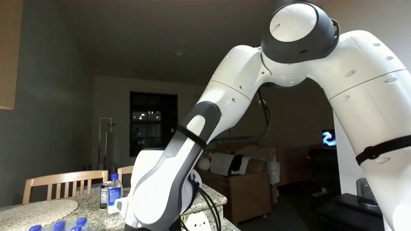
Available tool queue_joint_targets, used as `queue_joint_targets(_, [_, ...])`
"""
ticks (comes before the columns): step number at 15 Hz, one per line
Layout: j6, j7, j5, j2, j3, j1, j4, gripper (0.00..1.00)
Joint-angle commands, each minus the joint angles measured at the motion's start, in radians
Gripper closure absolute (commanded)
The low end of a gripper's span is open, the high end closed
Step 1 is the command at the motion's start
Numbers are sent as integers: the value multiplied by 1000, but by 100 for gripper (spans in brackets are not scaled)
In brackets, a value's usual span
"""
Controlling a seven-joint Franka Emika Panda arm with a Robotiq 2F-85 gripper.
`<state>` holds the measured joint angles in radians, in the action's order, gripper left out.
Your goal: Move the grey towel to the right
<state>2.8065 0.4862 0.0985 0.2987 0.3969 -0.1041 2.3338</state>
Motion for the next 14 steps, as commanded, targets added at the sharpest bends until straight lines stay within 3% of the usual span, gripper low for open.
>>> queue_joint_targets(1, [57,74,-70,-47,56,29,98,0])
queue_joint_targets(4, [142,65,-75,-40,78,32,129,0])
queue_joint_targets(5, [168,47,-53,-41,68,25,138,25])
queue_joint_targets(7, [230,26,-25,-35,56,19,151,32])
queue_joint_targets(14, [344,-65,114,-48,-72,-54,183,80])
